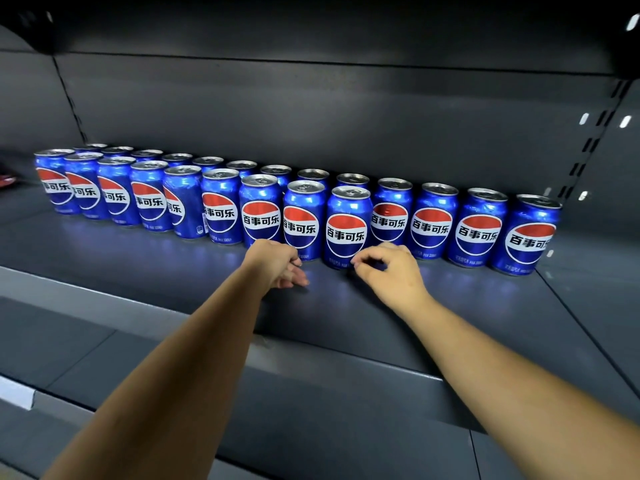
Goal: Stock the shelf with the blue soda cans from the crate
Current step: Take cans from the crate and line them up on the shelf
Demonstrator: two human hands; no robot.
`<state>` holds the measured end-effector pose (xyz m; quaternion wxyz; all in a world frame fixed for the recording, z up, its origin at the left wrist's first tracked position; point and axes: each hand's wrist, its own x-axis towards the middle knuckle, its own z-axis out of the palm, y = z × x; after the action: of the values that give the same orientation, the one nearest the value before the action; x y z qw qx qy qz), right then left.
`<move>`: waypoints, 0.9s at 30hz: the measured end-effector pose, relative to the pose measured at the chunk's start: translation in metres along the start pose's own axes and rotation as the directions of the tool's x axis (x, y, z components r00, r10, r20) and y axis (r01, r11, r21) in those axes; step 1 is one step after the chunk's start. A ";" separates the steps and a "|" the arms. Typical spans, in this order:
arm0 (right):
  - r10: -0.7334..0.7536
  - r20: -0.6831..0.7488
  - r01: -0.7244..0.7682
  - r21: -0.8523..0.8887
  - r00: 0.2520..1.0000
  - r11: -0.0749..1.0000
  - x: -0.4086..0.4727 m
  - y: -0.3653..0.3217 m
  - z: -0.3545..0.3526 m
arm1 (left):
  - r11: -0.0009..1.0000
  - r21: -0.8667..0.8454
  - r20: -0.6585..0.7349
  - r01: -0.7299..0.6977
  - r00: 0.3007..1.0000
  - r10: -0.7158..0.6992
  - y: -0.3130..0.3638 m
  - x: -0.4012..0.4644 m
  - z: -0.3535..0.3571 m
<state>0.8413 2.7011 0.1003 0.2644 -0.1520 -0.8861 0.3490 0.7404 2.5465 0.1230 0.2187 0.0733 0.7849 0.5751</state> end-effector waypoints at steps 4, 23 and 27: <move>-0.004 0.041 0.005 -0.023 0.999 1.000 0.001 -0.002 -0.001 | 1.000 0.006 0.000 0.001 1.000 -0.001 -0.001 0.002 -0.001; 0.131 0.208 -0.044 -0.377 0.969 0.925 -0.018 -0.048 0.002 | 0.973 0.207 0.115 -0.098 0.991 0.076 0.012 -0.027 0.004; 0.098 0.233 0.015 -0.437 0.968 0.899 -0.038 -0.092 0.002 | 0.849 0.463 0.236 -0.254 0.959 0.158 0.017 -0.061 -0.002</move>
<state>0.8638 2.6170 0.1498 0.1029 -0.1811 -0.9642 0.1642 0.7921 2.5281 0.1549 0.2034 0.2646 0.8677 0.3685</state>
